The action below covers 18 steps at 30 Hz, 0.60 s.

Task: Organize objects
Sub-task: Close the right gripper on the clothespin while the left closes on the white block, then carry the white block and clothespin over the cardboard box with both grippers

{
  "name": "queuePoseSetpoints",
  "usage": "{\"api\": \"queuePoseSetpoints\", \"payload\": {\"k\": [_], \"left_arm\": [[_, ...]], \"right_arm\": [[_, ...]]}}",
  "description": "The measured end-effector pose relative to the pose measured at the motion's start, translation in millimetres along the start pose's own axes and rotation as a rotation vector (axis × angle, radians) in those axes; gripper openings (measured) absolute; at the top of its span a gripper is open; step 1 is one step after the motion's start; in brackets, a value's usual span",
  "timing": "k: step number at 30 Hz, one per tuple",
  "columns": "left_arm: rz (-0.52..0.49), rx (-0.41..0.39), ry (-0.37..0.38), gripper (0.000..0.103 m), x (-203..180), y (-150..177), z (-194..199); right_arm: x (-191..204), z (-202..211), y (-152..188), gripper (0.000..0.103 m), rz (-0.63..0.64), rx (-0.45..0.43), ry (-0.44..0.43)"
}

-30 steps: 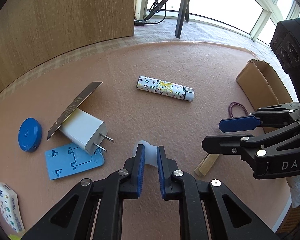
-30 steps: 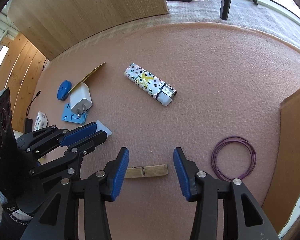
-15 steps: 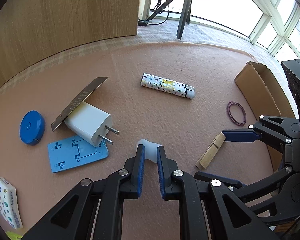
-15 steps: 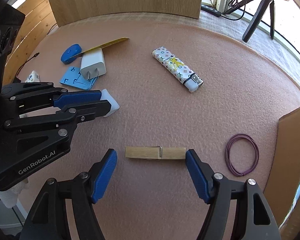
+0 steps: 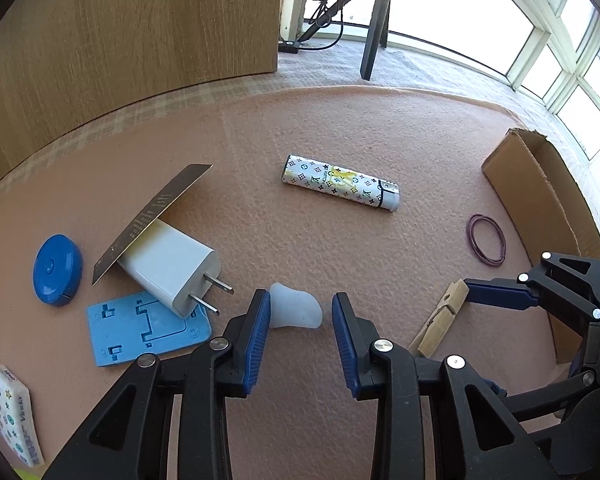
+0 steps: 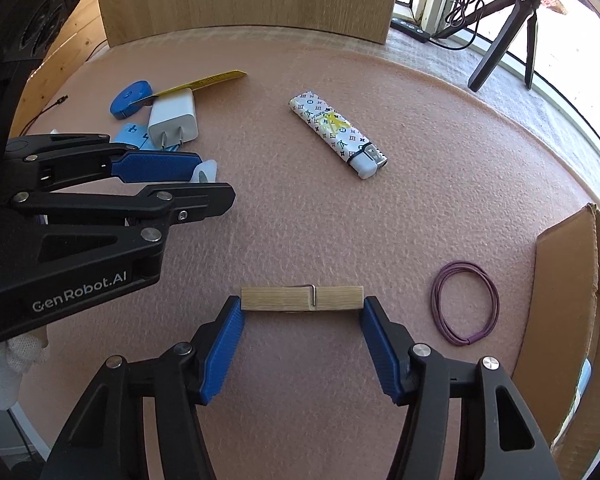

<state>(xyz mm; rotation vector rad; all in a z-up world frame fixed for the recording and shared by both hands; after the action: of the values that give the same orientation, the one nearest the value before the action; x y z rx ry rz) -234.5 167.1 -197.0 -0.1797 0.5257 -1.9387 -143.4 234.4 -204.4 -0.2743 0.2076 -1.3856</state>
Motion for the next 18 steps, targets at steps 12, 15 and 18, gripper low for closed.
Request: {"api": "queuePoseSetpoints", "payload": {"k": [12,15,18], "left_arm": [[0.045,-0.01,-0.029,0.011,14,-2,1],[0.048,-0.014,-0.016,0.011,11,-1,5],[0.033,-0.024,-0.003,0.011,4,-1,14]], "right_arm": [[-11,6,7,0.056,-0.038,-0.02,-0.019],[-15,12,9,0.056,-0.063,-0.03,-0.035],[-20,22,11,0.056,-0.086,-0.049,-0.051]]}}
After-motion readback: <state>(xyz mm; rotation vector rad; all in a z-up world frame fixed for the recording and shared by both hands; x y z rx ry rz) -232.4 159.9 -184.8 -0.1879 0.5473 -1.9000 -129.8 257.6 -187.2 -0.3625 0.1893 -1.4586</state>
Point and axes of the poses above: each gripper's, at about its wrist camera, not at the fingertips, and z roughly against the way its jaws point, x to its left, y to its underside, the point moved 4 cm from there along -z, roughly the way its jaws point, and after that the axes turned 1 degree about -z, right-handed, at the moved point
